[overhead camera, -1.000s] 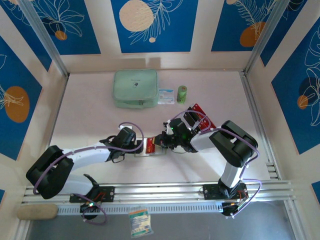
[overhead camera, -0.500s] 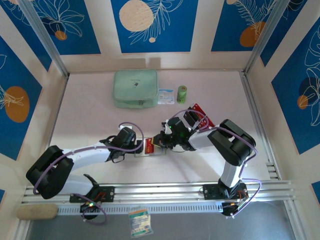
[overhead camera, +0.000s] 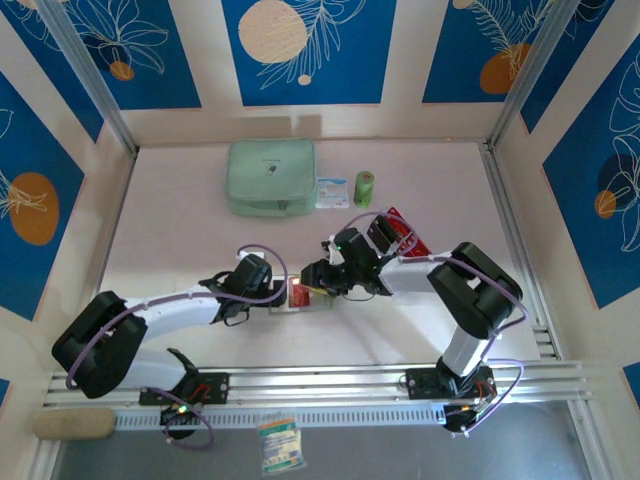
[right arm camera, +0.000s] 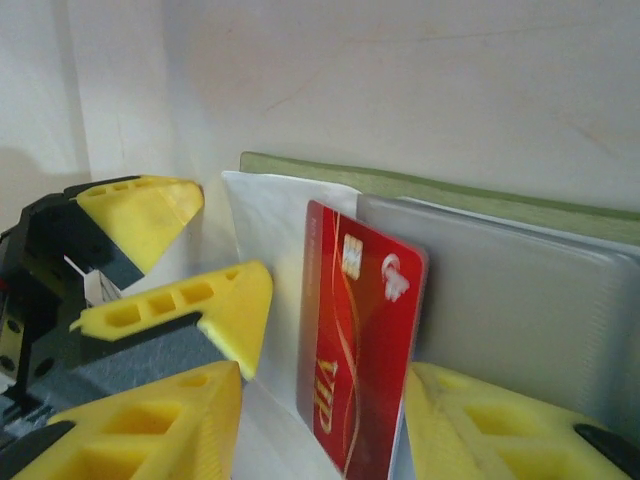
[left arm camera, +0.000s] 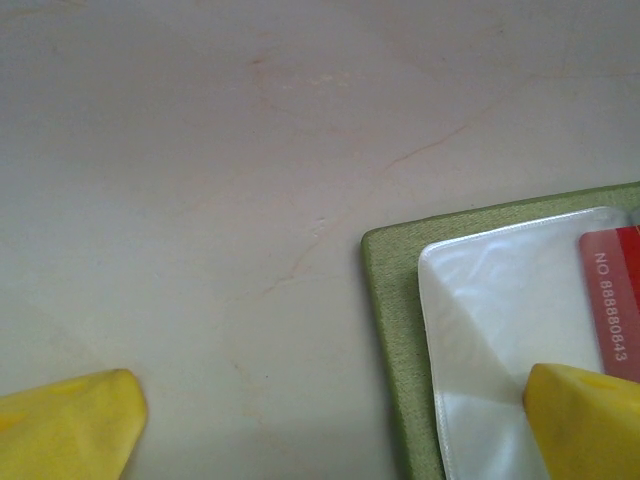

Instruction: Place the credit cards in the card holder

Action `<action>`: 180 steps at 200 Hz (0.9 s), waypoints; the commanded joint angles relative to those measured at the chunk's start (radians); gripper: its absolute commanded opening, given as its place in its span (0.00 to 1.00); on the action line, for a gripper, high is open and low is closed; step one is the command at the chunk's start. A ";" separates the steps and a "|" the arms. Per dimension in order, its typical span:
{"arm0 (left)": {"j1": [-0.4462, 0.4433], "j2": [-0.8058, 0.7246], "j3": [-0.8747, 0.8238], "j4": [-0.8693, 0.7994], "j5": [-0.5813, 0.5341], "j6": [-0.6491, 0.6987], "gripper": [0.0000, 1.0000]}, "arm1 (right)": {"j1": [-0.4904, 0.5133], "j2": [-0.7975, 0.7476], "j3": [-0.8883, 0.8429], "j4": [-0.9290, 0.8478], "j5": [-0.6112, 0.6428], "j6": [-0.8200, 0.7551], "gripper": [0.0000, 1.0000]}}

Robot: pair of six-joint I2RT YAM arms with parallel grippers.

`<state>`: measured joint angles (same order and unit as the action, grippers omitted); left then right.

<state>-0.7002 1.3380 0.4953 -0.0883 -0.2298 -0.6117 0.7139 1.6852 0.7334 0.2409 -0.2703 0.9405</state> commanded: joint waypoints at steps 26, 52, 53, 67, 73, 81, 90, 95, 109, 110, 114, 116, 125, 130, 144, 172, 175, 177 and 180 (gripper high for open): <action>0.011 0.015 -0.035 -0.026 0.003 0.003 1.00 | 0.013 -0.047 0.093 -0.228 0.044 -0.129 0.30; 0.011 0.014 -0.034 -0.026 0.004 0.003 1.00 | 0.046 0.000 0.141 -0.262 0.066 -0.144 0.17; 0.010 0.013 -0.034 -0.026 0.004 0.003 1.00 | 0.047 0.002 0.143 -0.263 0.067 -0.144 0.17; 0.011 0.013 -0.034 -0.025 0.004 0.004 1.00 | 0.061 0.028 0.155 -0.270 0.081 -0.144 0.12; 0.010 0.013 -0.034 -0.027 0.005 0.004 1.00 | 0.065 0.038 0.161 -0.276 0.089 -0.144 0.10; 0.010 0.011 -0.035 -0.026 0.004 0.003 1.00 | 0.070 0.051 0.167 -0.283 0.101 -0.143 0.09; 0.010 0.008 -0.035 -0.028 0.005 0.003 1.00 | 0.074 0.063 0.173 -0.296 0.118 -0.142 0.08; 0.011 0.007 -0.036 -0.028 0.004 0.003 1.00 | 0.077 0.069 0.175 -0.302 0.129 -0.143 0.07; 0.011 0.004 -0.036 -0.027 0.003 0.002 1.00 | 0.082 0.084 0.181 -0.320 0.153 -0.140 0.05; 0.010 0.003 -0.036 -0.027 0.004 0.002 1.00 | 0.081 0.085 0.182 -0.320 0.154 -0.140 0.04; 0.010 0.001 -0.037 -0.028 0.004 0.002 1.00 | 0.084 0.089 0.183 -0.321 0.159 -0.138 0.04; 0.010 0.002 -0.037 -0.028 0.003 0.003 1.00 | 0.085 0.093 0.184 -0.323 0.160 -0.138 0.04; 0.010 0.002 -0.037 -0.028 0.004 0.002 1.00 | 0.088 0.108 0.192 -0.326 0.161 -0.134 0.02; 0.010 0.002 -0.035 -0.026 0.004 0.003 1.00 | 0.091 0.118 0.198 -0.328 0.161 -0.132 0.02; 0.010 0.003 -0.033 -0.024 0.004 0.003 1.00 | 0.101 0.142 0.213 -0.323 0.147 -0.127 0.01; 0.010 0.007 -0.020 -0.027 0.006 0.011 1.00 | 0.128 0.169 0.247 -0.324 0.140 -0.117 0.00; 0.011 0.006 -0.018 -0.028 0.005 0.012 1.00 | 0.130 0.171 0.249 -0.322 0.139 -0.116 0.00; 0.011 0.006 -0.016 -0.031 0.005 0.013 1.00 | 0.132 0.172 0.251 -0.322 0.139 -0.115 0.00; 0.011 0.005 -0.011 -0.035 0.003 0.014 1.00 | 0.132 0.174 0.253 -0.321 0.137 -0.113 0.00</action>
<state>-0.7002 1.3312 0.4915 -0.0849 -0.2291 -0.6113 0.8249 1.8244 0.9642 -0.0460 -0.1413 0.8131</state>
